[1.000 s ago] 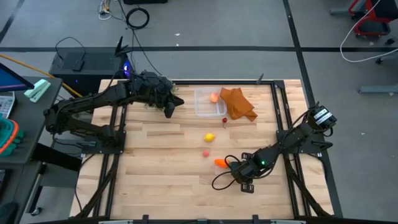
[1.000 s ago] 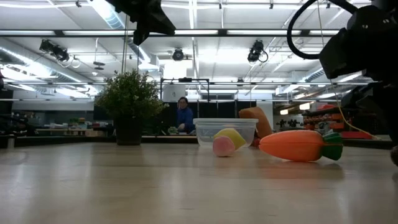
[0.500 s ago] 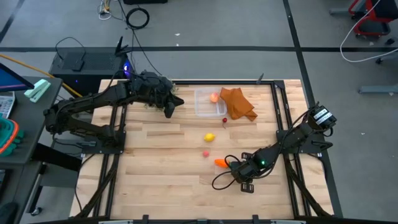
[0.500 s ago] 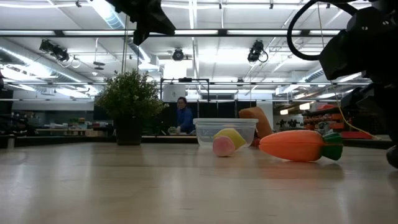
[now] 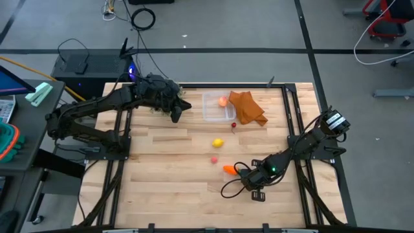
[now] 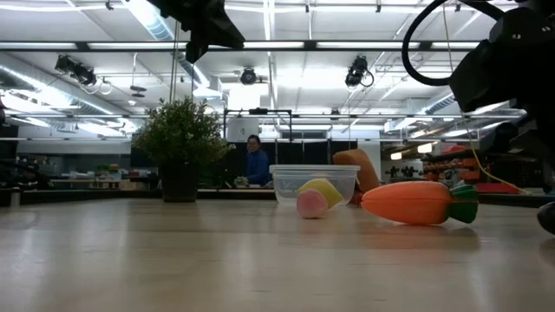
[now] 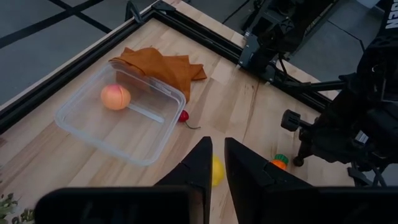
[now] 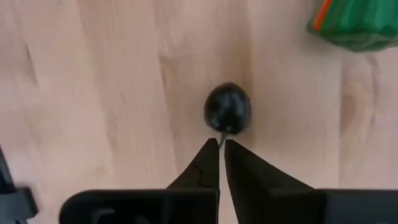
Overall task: Pick and placing Produce into tupperware
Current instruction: Put the black cherry into the transparent bin
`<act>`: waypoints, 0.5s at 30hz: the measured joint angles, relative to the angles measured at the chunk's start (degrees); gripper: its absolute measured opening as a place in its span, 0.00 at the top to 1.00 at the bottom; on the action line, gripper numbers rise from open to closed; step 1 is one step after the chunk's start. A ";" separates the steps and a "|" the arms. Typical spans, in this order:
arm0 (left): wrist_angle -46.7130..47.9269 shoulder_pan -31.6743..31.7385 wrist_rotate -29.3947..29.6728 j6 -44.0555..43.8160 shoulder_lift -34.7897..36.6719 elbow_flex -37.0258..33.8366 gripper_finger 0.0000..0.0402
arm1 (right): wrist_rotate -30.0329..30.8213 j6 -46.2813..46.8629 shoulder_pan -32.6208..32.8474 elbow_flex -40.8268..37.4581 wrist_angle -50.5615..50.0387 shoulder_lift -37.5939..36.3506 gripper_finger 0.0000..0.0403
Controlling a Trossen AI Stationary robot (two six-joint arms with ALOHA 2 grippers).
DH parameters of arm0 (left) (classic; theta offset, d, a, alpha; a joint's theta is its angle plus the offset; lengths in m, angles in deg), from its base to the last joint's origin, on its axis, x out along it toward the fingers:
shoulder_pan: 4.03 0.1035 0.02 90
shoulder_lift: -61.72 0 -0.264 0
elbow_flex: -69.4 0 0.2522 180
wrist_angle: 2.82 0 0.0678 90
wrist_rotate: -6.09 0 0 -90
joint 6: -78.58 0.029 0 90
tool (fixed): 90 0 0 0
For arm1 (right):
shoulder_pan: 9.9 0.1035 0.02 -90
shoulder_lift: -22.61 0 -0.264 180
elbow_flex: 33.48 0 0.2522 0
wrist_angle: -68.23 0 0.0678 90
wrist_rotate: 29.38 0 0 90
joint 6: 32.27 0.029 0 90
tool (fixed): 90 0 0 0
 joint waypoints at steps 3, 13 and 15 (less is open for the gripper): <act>0.00 0.01 0.00 0.00 0.00 0.00 0.88 | -0.25 -0.03 0.00 0.49 -1.67 -0.01 1.00; 0.75 0.01 0.01 0.02 0.00 0.00 0.87 | 1.19 0.58 -0.01 0.66 -1.90 -0.01 1.00; 1.08 -0.01 0.02 0.02 0.00 0.00 0.87 | 1.28 0.60 -0.01 0.66 -1.89 0.01 1.00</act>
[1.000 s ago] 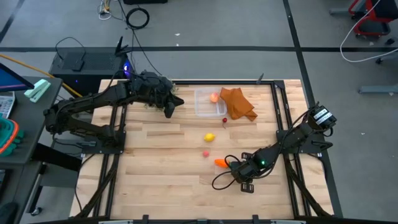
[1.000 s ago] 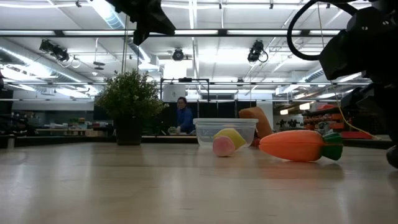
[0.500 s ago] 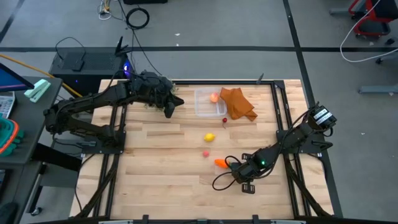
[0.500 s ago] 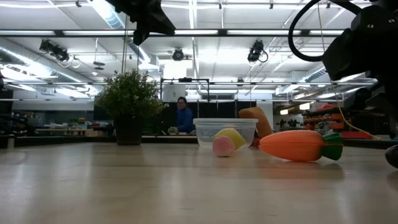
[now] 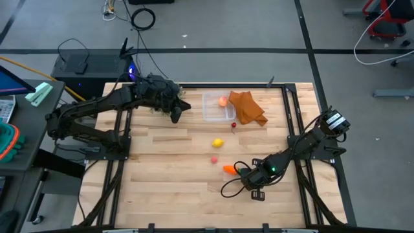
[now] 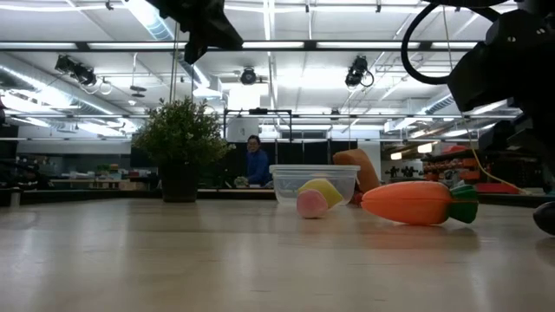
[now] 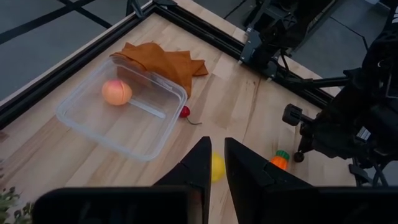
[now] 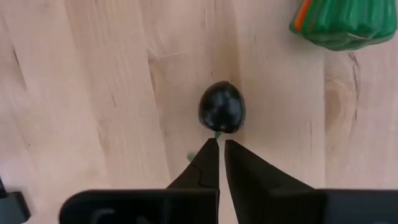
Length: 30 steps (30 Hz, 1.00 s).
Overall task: Pick and placing Produce into tupperware
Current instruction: Put the black cherry into the transparent bin
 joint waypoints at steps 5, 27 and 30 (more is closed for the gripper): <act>0.19 0.01 -0.01 -0.01 0.00 0.00 0.88 | -0.24 0.00 0.00 0.00 0.44 0.00 0.94; 0.13 0.01 -0.01 -0.02 0.00 0.00 0.87 | 0.04 -1.88 -3.08 0.02 3.48 -0.02 0.63; 0.13 0.01 -0.02 -0.02 0.00 0.00 0.87 | 0.04 -3.24 -3.79 0.02 3.49 -0.02 0.64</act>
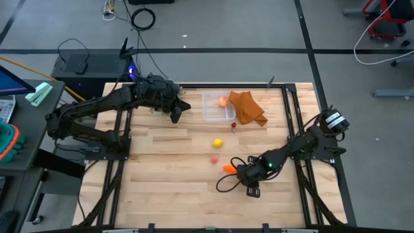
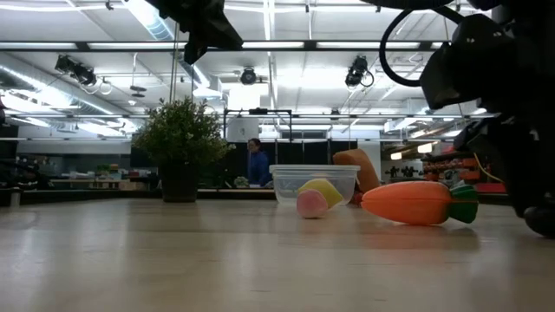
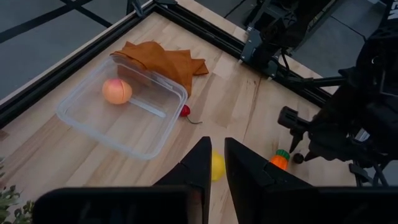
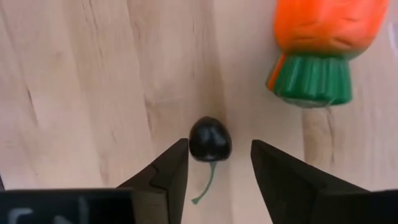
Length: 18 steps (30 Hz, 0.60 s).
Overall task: Pick and placing Produce into tupperware
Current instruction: Put the black cherry into the transparent bin
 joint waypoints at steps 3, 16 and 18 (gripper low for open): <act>0.00 0.00 0.00 0.00 0.00 0.00 0.87 | 0.02 -0.43 -0.29 0.00 0.01 0.01 0.65; -0.02 0.01 0.02 0.02 0.00 0.00 0.87 | -0.46 -1.20 -0.18 -0.64 2.13 0.12 0.65; -0.07 0.01 0.04 0.02 0.00 0.00 0.87 | -0.93 -1.35 -0.17 -0.68 2.43 0.69 0.65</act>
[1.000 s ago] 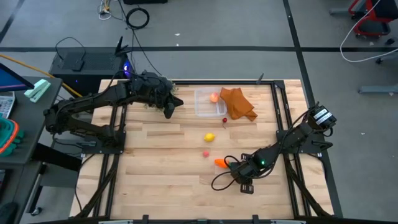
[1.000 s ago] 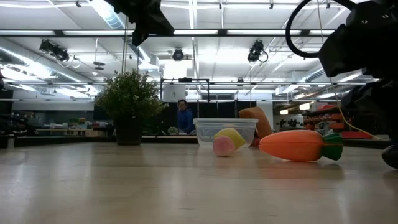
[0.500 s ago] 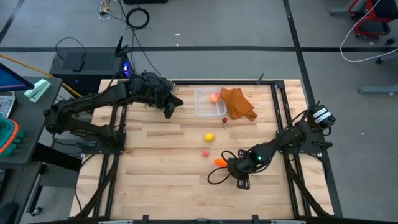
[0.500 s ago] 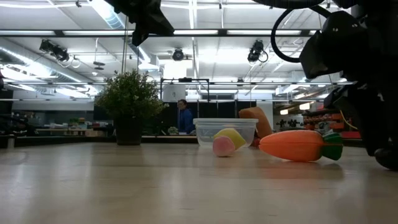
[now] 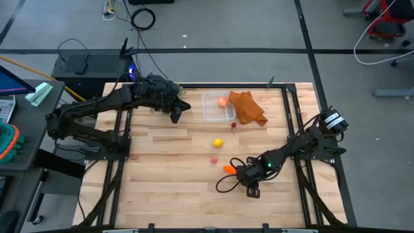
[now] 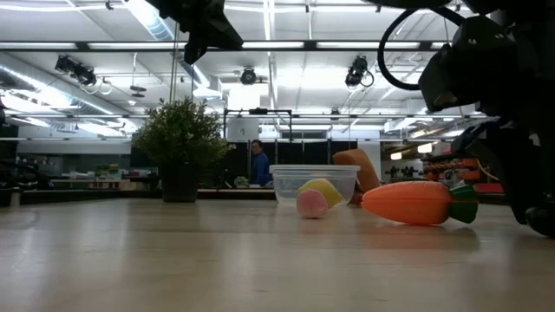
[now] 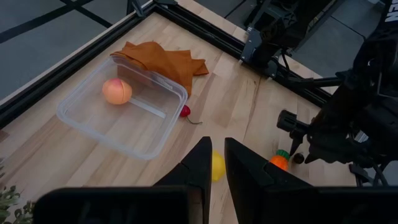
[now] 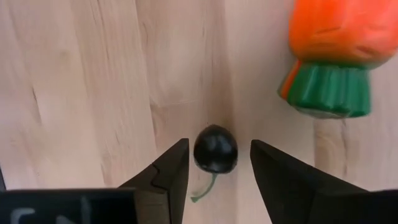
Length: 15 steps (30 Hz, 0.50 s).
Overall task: Pick and placing Produce into tupperware
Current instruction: Put the black cherry into the transparent bin
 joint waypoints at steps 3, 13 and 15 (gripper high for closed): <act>-0.02 -0.01 0.52 0.00 0.00 0.00 0.87 | -1.00 -0.14 0.00 -0.02 0.93 1.11 0.65; 0.02 0.00 0.76 -0.06 0.00 0.00 0.88 | -0.29 -0.42 -0.02 0.07 1.16 1.64 0.69; 0.02 -0.01 0.83 -0.04 0.00 0.00 0.87 | -0.29 -0.42 -0.04 0.05 1.14 1.67 0.73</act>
